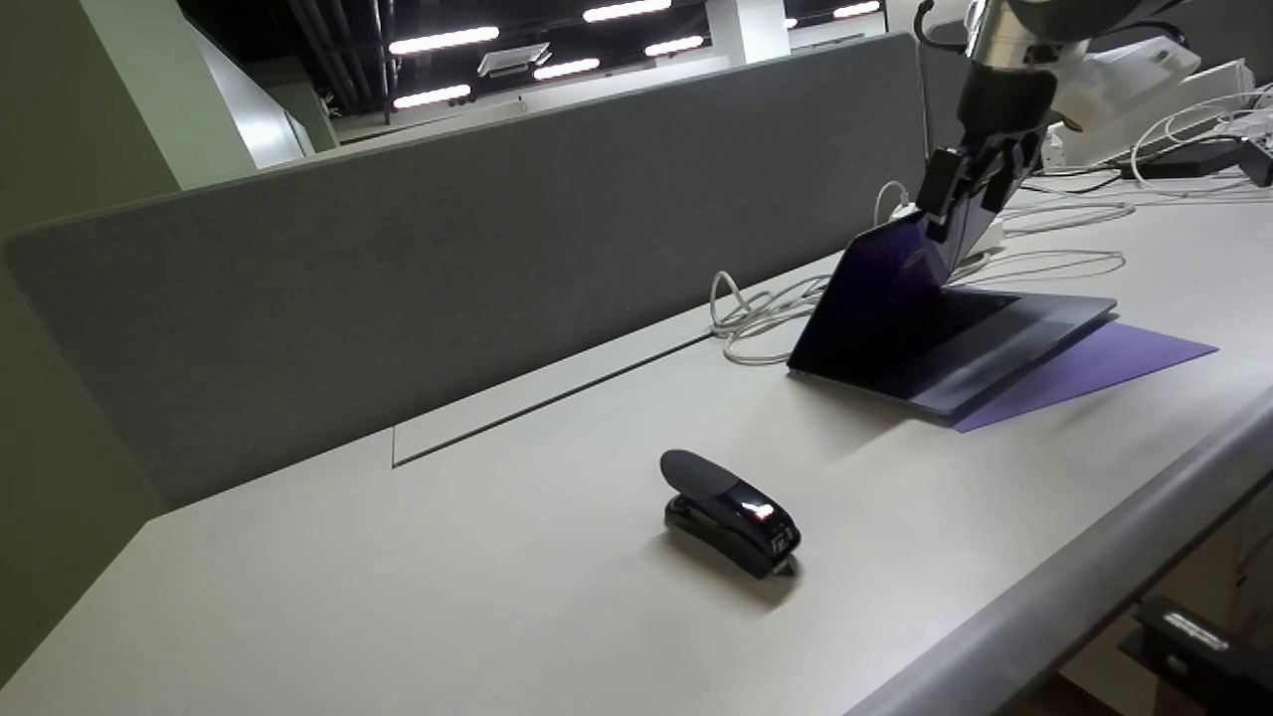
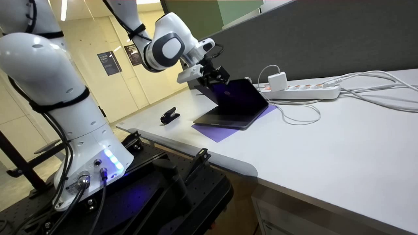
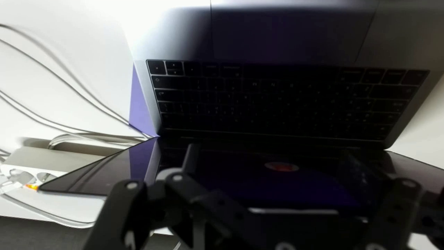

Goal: Open the laptop

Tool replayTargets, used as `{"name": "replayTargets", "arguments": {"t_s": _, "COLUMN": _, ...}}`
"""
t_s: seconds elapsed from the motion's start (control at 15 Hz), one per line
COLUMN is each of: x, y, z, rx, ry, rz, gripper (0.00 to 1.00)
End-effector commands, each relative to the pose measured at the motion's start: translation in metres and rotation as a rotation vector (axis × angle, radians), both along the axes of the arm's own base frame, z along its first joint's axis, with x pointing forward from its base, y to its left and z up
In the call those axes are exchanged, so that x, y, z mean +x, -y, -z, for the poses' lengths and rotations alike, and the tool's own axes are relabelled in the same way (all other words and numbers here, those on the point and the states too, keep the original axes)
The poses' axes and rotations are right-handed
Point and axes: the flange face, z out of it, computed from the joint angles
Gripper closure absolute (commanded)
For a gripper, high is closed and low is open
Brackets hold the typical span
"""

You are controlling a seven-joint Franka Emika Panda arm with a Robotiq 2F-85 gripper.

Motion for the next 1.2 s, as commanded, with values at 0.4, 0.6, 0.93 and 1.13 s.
{"name": "replayTargets", "arguments": {"t_s": 0.4, "x": 0.051, "y": 0.029, "z": -0.032, "rx": -0.010, "ry": 0.117, "rz": 0.046, "gripper": 0.00}}
{"name": "replayTargets", "arguments": {"t_s": 0.6, "x": 0.065, "y": 0.038, "z": -0.036, "rx": -0.008, "ry": 0.124, "rz": 0.062, "gripper": 0.00}}
{"name": "replayTargets", "arguments": {"t_s": 0.93, "x": 0.087, "y": 0.046, "z": -0.043, "rx": 0.010, "ry": 0.121, "rz": 0.071, "gripper": 0.00}}
{"name": "replayTargets", "arguments": {"t_s": 1.13, "x": 0.101, "y": 0.047, "z": -0.045, "rx": 0.027, "ry": 0.115, "rz": 0.056, "gripper": 0.00}}
